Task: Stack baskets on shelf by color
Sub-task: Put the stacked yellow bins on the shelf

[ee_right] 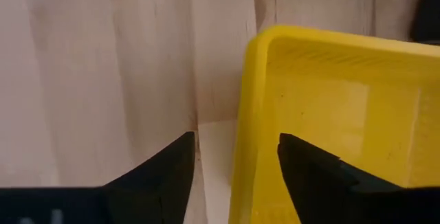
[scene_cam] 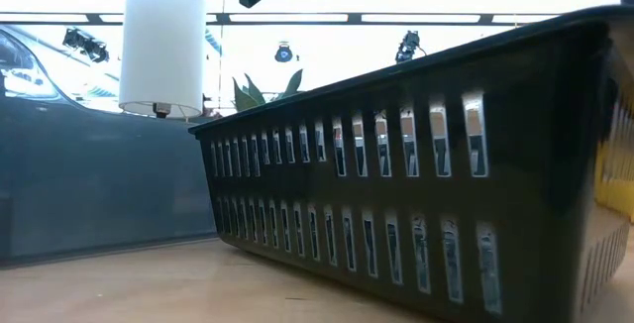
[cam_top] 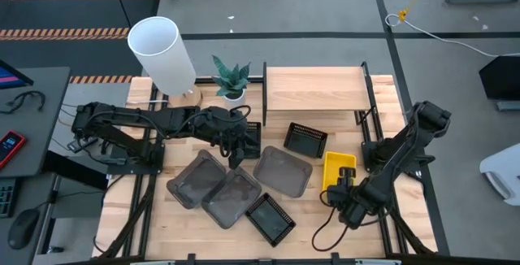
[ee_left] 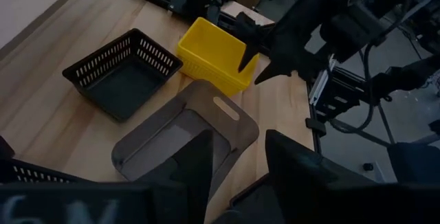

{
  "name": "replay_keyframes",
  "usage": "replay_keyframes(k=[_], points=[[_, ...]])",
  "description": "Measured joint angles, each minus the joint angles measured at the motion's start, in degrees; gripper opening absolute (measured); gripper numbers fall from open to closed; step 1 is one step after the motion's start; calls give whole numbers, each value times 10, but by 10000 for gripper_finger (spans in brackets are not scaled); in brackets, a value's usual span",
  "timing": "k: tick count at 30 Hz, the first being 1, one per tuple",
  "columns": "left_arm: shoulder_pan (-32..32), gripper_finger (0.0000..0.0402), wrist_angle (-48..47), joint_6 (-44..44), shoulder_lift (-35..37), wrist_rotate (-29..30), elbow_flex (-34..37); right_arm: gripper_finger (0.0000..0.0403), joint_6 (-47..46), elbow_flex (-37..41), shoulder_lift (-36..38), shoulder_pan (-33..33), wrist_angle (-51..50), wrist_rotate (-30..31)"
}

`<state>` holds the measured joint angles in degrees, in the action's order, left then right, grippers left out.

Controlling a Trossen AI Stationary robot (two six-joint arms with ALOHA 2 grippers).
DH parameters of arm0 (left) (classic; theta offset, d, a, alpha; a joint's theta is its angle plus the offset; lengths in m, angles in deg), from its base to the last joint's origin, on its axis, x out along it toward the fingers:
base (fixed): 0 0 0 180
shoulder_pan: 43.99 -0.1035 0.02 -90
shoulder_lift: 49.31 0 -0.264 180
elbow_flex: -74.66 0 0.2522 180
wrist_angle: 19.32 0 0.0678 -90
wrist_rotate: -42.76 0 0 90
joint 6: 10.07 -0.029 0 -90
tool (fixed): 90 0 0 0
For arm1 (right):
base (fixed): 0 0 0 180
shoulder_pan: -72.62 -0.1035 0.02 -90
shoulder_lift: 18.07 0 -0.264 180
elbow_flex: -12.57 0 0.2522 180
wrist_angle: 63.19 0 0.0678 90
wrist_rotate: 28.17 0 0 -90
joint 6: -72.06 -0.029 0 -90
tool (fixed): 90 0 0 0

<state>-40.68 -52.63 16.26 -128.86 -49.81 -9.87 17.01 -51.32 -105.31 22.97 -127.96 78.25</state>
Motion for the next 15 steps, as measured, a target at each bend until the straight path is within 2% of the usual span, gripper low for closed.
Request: replay_keyframes(k=[8, 15], points=[[0, 142, 0, 0, 0, 0, 0, 124, 20, 0, -47, 6, 7, -38], [0, 142, 0, 0, 0, 0, 0, 21, 44, 0, -33, 17, 19, -58]])
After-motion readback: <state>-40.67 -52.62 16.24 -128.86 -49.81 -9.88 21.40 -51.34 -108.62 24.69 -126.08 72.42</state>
